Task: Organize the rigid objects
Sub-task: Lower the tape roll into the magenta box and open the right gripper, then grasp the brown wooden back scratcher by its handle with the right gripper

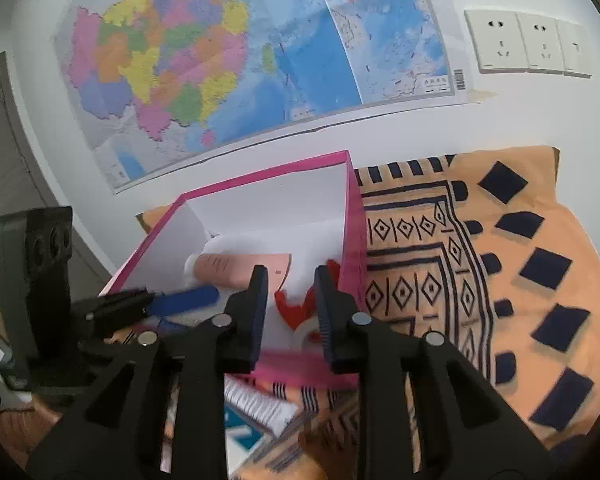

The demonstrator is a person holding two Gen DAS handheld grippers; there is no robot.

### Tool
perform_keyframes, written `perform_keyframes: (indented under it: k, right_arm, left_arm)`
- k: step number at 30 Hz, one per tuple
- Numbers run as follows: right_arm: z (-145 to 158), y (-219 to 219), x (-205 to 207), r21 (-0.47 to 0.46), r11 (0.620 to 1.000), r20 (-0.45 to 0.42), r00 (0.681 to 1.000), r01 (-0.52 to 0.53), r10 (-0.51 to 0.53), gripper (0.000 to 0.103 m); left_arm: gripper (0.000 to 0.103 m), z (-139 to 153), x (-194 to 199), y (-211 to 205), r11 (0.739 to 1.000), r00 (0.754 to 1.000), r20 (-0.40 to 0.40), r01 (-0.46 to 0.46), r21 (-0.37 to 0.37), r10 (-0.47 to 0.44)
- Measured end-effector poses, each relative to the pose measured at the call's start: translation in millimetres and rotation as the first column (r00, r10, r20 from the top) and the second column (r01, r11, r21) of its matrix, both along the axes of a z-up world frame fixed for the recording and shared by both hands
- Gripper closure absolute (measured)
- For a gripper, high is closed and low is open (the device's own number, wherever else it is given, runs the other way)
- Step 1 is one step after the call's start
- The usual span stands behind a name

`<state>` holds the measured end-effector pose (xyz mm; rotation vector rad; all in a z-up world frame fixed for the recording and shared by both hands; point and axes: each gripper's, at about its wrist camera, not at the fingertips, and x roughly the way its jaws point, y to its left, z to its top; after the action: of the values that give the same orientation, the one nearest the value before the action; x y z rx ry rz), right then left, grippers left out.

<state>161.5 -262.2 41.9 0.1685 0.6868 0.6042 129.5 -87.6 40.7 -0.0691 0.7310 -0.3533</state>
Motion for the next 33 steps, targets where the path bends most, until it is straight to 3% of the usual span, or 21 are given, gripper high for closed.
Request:
perform_keyframes:
  k: [3, 8, 13, 17, 24, 30, 32, 33]
  right_arm:
    - [-5.0, -11.1, -18.3, -0.018, 1.0, -0.016, 1.0, -0.018, 0.018, 0.066]
    - [-35.8, -27.5, -44.5, -0.101, 0.995, -0.105, 0.994, -0.022, 0.012, 0.066]
    - [-72.3, -33.5, -59.4, -0.158, 0.987, -0.204, 0.979, -0.037, 0.004, 0.066]
    - [-89.9, -28.1, -65.4, -0.21, 0.976, -0.231, 0.973, -0.05, 0.0, 0.066]
    - [-102.1, -17.7, -68.7, -0.262, 0.963, -0.233, 0.972, -0.061, -0.002, 0.066]
    - [-103.6, -7.1, -74.0, -0.333, 0.941, -0.183, 0.983, -0.06, -0.002, 0.066]
    - [-103.9, -6.8, -74.3, -0.355, 0.934, -0.167, 0.986, -0.049, -0.012, 0.076]
    - [-104.0, -8.0, -73.8, -0.349, 0.936, -0.169, 0.986, -0.047, -0.013, 0.076]
  left_arm:
    - [0.043, 4.8, -16.3, 0.2, 1.0, 0.999, 0.035, 0.013, 0.004, -0.013]
    - [0.04, 4.1, -40.3, -3.2, 0.999, 0.997, 0.059, 0.044, 0.008, -0.045]
    - [0.04, -9.4, -57.4, -6.0, 0.998, 0.997, 0.026, 0.068, -0.012, -0.068]
    - [0.04, -22.7, -65.9, -7.0, 0.997, 0.998, -0.012, 0.069, -0.021, -0.069]
    - [0.04, -36.8, -74.0, -5.3, 0.997, 0.995, -0.064, 0.068, -0.044, -0.07]
    - [0.04, -40.1, -75.4, -5.6, 0.996, 0.994, -0.08, 0.072, -0.05, -0.076]
    - [0.04, -41.0, -76.2, -6.5, 0.996, 0.994, -0.081, 0.074, -0.048, -0.078]
    - [0.04, -41.5, -76.9, -7.0, 0.996, 0.993, -0.082, 0.077, -0.049, -0.081]
